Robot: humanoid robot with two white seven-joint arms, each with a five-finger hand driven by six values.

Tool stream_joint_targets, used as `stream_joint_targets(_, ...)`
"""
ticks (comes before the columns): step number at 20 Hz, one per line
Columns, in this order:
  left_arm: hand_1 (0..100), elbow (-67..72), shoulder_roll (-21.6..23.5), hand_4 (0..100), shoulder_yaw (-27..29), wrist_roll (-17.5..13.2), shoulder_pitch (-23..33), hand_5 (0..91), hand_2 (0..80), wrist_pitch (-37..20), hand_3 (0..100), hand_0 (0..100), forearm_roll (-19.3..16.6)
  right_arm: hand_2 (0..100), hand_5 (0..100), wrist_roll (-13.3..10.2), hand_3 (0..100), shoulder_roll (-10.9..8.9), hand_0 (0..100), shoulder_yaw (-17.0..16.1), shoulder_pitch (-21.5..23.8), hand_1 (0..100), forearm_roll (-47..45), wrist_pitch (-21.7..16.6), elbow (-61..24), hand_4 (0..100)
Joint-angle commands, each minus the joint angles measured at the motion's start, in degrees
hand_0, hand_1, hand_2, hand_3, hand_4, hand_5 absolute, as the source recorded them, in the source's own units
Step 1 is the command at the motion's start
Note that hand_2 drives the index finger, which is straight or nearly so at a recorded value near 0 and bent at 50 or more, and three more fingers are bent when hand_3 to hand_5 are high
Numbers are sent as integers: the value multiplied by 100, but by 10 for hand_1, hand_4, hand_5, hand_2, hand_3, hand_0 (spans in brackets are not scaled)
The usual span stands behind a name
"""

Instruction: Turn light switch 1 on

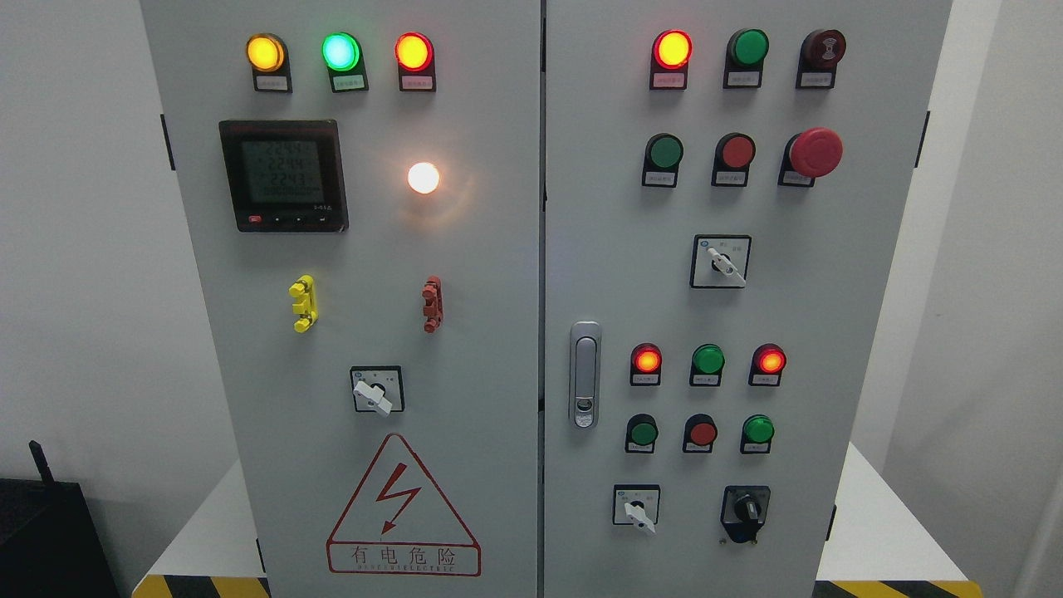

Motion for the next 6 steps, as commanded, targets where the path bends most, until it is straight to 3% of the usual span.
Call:
stream_joint_targets(1, 0, 350, -66, 0, -411, -2, -22, 0, 0, 4, 0, 250, -9, 0, 0, 4, 0, -1, 120, -3, 2, 389, -2, 2, 0, 0)
stream_joint_targets(6, 0, 342, -75, 0, -393, 7, -22, 0, 0, 4, 0, 245, 8, 0, 0, 4, 0, -1, 120, -3, 2, 389, -2, 2, 0, 0)
